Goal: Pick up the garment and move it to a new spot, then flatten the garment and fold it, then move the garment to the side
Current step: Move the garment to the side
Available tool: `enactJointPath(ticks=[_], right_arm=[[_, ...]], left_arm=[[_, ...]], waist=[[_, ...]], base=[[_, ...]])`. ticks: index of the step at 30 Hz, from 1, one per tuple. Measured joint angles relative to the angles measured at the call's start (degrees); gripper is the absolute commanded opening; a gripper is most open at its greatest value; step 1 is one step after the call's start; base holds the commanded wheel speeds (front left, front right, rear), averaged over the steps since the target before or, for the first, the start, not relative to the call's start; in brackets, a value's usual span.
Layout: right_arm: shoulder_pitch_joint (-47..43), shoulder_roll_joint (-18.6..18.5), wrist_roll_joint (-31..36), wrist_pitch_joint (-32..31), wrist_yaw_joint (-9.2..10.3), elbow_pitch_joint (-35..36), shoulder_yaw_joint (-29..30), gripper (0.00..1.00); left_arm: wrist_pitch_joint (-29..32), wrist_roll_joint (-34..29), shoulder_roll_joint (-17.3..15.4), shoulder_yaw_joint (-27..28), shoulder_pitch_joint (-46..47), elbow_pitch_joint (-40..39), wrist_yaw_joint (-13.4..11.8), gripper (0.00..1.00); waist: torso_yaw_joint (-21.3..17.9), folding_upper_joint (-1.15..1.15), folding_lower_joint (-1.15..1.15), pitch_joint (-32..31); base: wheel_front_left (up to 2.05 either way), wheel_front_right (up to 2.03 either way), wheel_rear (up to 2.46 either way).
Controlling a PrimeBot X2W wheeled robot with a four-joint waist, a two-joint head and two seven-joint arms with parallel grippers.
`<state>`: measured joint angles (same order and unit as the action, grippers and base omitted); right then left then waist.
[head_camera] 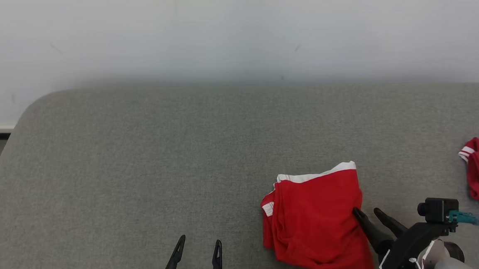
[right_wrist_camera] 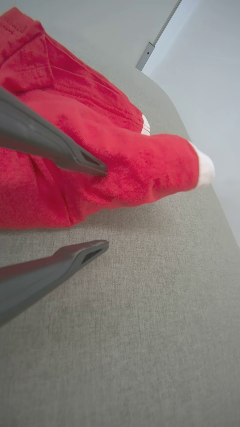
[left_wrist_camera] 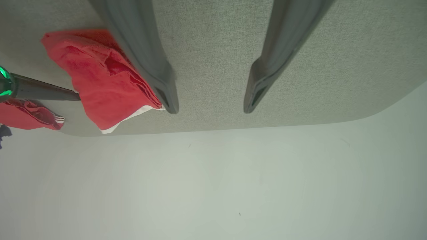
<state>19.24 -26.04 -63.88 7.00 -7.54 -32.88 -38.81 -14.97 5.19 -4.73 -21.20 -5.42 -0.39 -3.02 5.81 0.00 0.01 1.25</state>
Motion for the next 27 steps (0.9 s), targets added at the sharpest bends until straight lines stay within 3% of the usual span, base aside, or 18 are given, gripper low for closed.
enactJointPath(ticks=[2,3,5,6,8,17,27], right_arm=[[1.02,-0.27,-1.49,-0.36,0.0,-0.55,-1.36,0.54],[1.47,-0.43,-2.2,-0.43,0.0,-0.77,-2.03,0.48],[2.39,-0.83,-3.81,-0.82,0.0,-1.35,-3.27,0.47],[2.81,-0.98,-4.34,-1.03,0.0,-1.59,-4.05,0.4],[3.53,-1.1,-5.22,-1.1,0.0,-2.0,-5.34,0.0],[5.59,-4.93,-6.68,2.11,0.0,-3.0,-10.34,0.0],[7.3,-11.33,-7.66,3.71,0.0,-1.02,-14.02,0.0]], left_arm=[[0.0,-0.07,0.08,-0.03,0.16,0.15,0.08,1.0],[0.0,-0.07,0.14,0.02,0.29,0.21,0.2,1.0],[-0.01,-0.08,0.29,0.0,0.8,0.36,0.49,1.0],[-0.01,-0.08,0.34,0.04,0.97,0.44,0.51,1.0],[-0.01,-0.1,0.36,0.03,1.14,0.7,0.58,1.0],[0.0,-0.18,0.69,0.46,1.52,1.24,0.81,1.0],[-0.01,-0.14,1.11,0.36,0.48,1.18,0.96,1.0]], waist=[[0.66,0.0,0.0,0.79],[0.97,0.0,0.0,1.13],[1.55,0.0,0.0,1.72],[1.79,0.0,0.0,1.96],[2.22,0.0,0.0,2.31],[2.3,0.0,0.0,1.66],[-1.85,0.0,-0.01,0.4]], base=[[0.0,0.0,0.0],[0.0,0.0,0.0],[0.0,0.0,0.0],[0.0,0.0,0.0],[0.0,0.0,0.0],[0.0,0.0,0.0],[0.0,0.0,0.0]])
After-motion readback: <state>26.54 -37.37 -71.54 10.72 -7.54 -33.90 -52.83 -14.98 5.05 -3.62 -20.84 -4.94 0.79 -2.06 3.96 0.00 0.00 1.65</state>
